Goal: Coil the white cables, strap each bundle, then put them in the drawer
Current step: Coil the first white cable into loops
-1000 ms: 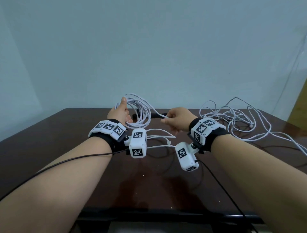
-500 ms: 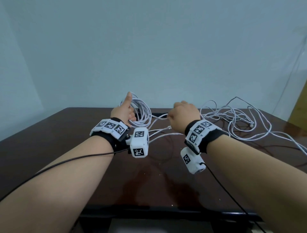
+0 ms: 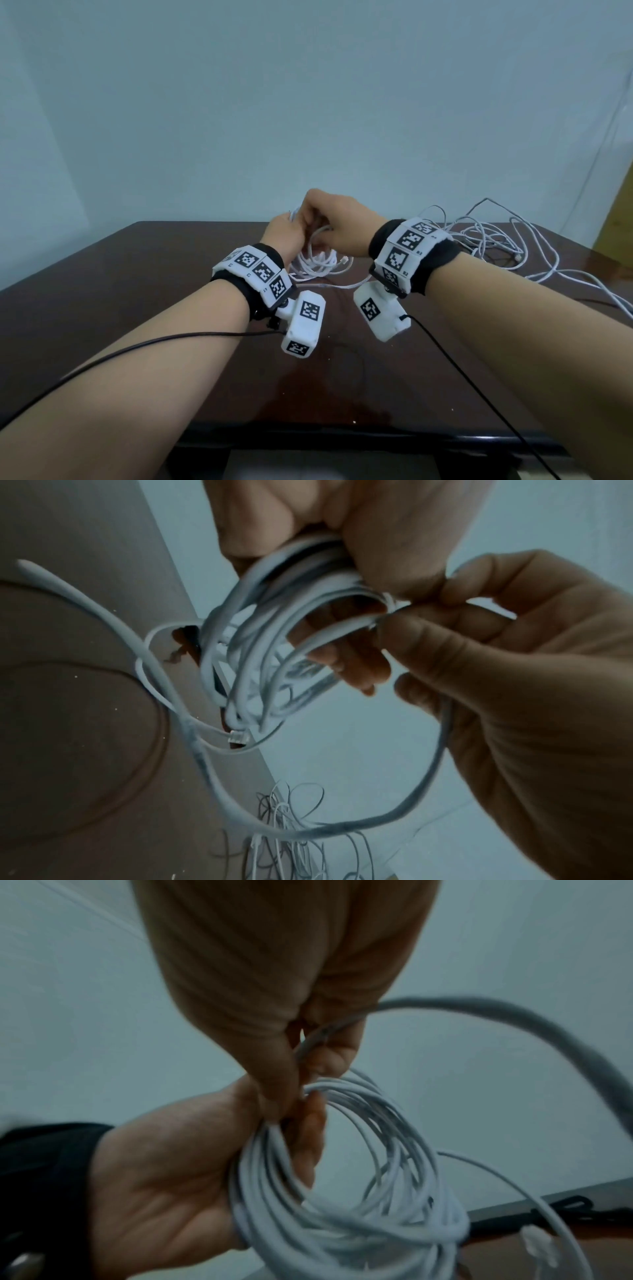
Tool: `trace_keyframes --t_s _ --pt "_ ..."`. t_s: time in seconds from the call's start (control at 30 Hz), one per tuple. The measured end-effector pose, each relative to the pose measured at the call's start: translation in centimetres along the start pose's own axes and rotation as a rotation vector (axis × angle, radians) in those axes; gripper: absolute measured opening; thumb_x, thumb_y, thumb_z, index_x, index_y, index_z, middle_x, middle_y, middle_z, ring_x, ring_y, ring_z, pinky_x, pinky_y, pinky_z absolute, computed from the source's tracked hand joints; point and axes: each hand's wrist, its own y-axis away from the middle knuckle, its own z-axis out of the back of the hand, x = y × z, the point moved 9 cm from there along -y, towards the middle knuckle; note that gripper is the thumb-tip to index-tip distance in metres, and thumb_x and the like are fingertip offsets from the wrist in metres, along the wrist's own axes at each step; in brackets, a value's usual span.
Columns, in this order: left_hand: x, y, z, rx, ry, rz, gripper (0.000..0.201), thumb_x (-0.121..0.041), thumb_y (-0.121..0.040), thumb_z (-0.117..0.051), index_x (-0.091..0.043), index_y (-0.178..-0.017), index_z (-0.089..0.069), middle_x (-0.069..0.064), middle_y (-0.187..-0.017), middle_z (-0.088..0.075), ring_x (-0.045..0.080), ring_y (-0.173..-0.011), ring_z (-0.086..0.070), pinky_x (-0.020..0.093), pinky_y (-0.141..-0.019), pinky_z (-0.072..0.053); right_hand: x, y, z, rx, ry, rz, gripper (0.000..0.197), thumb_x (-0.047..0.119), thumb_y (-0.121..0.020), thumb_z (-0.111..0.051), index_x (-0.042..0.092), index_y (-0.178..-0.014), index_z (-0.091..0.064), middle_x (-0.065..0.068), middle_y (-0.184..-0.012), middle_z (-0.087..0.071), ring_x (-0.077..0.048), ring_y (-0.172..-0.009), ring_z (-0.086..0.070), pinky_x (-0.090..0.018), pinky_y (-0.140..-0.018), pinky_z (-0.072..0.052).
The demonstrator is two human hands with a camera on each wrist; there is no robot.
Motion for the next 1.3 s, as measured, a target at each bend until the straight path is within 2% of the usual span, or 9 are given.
trace_keyframes --t_s 0.13,0.3,0.37,0.5,0.63,0.87,1.0,1.1,1.3 --pt "-1.3 1.4 -1.6 0.134 -0.004 0.005 0.067 -0.063 -0.093 -0.031 -0.008 -0.059 -0.05 0.006 -0.045 -0.052 0.015 -0.032 -0.04 0.02 -0.042 -0.033 -1.9 0.3 2.7 -0.208 0.011 -0.107 0.051 0.026 -0.062 -0.084 0.016 -0.088 -0.041 0.0 -0.077 -0.052 -0.015 -0.064 -0.044 -0.025 -0.055 -0.037" --pt "-1.2 2.0 -3.1 0.372 0.281 0.116 0.057 -0.064 -0.087 -0.045 -0.013 -0.063 -0.042 -0.001 -0.036 -0.032 0.008 -0.025 -0.018 0.013 -0.036 -0.019 -5.1 1.3 3.5 -0.263 -0.072 -0.219 0.076 0.045 -0.058 -0.084 0.019 -0.121 -0.048 0.0 -0.106 -0.044 -0.009 -0.083 -0.047 -0.01 -0.064 -0.038" --pt "-1.5 2.6 -3.9 0.5 0.325 0.147 0.054 -0.065 -0.077 -0.049 -0.013 -0.066 -0.046 -0.003 -0.032 -0.03 0.006 -0.023 -0.017 0.012 -0.034 -0.014 -6.1 1.7 3.4 -0.232 -0.084 -0.271 0.077 0.047 -0.059 -0.083 0.025 -0.125 -0.049 0.0 -0.113 -0.043 -0.01 -0.096 -0.046 -0.02 -0.081 -0.038" --pt "-1.8 3.5 -4.5 0.59 0.327 0.125 0.039 -0.046 -0.077 -0.055 -0.008 -0.069 -0.049 -0.005 -0.03 -0.029 0.003 -0.021 -0.018 0.016 -0.039 -0.007 -6.7 1.5 1.2 0.006 -0.106 -0.335 0.051 0.038 -0.059 -0.086 0.019 -0.102 -0.066 -0.003 -0.1 -0.066 -0.021 -0.091 -0.063 -0.035 -0.085 -0.052" --pt "-1.9 2.9 -3.6 0.491 0.252 0.044 0.026 -0.026 -0.073 -0.068 -0.006 -0.075 -0.051 -0.003 -0.036 -0.031 0.005 -0.026 -0.022 0.015 -0.037 -0.014 -5.6 1.1 1.3 0.01 -0.084 -0.334 0.022 0.025 -0.08 -0.072 0.012 -0.073 -0.055 -0.003 -0.067 -0.058 -0.018 -0.064 -0.054 -0.032 -0.065 -0.046" --pt "-2.9 1.7 -1.5 0.225 0.096 -0.133 0.02 -0.011 -0.084 -0.069 -0.013 -0.09 -0.049 -0.004 -0.045 -0.045 0.008 -0.03 -0.03 0.016 -0.035 -0.026 -5.6 0.3 1.9 -0.043 0.19 -0.36 0.03 0.03 -0.086 -0.057 0.017 -0.063 -0.044 0.001 -0.065 -0.051 -0.022 -0.07 -0.051 -0.026 -0.052 -0.037" --pt "-2.5 1.2 -0.2 0.159 0.093 -0.111 0.018 -0.02 -0.087 -0.068 -0.01 -0.085 -0.053 -0.002 -0.045 -0.037 0.009 -0.03 -0.027 0.016 -0.035 -0.024 -6.5 1.2 2.2 -0.108 -0.045 -0.367 0.04 0.037 -0.069 -0.08 0.014 -0.091 -0.056 -0.004 -0.083 -0.064 -0.02 -0.07 -0.06 -0.033 -0.066 -0.053" --pt "-2.1 0.6 1.2 0.103 0.266 -0.042 0.023 -0.024 -0.09 -0.063 -0.009 -0.081 -0.049 -0.004 -0.045 -0.031 0.006 -0.031 -0.022 0.015 -0.037 -0.019 -8.1 2.6 1.7 -0.157 -0.347 -0.436 0.045 0.03 -0.07 -0.081 0.013 -0.103 -0.055 -0.005 -0.086 -0.066 -0.015 -0.062 -0.063 -0.028 -0.06 -0.055" --pt "-1.5 -0.4 3.1 0.011 0.629 0.071 0.036 -0.035 -0.091 -0.059 -0.014 -0.068 -0.041 -0.007 -0.039 -0.029 0.005 -0.028 -0.021 0.013 -0.034 -0.018 -8.5 4.8 -1.3 -0.099 -0.557 -0.433 0.014 0.009 -0.089 -0.061 0.01 -0.076 -0.059 -0.006 -0.077 -0.067 0.001 -0.05 -0.055 -0.008 -0.045 -0.038"
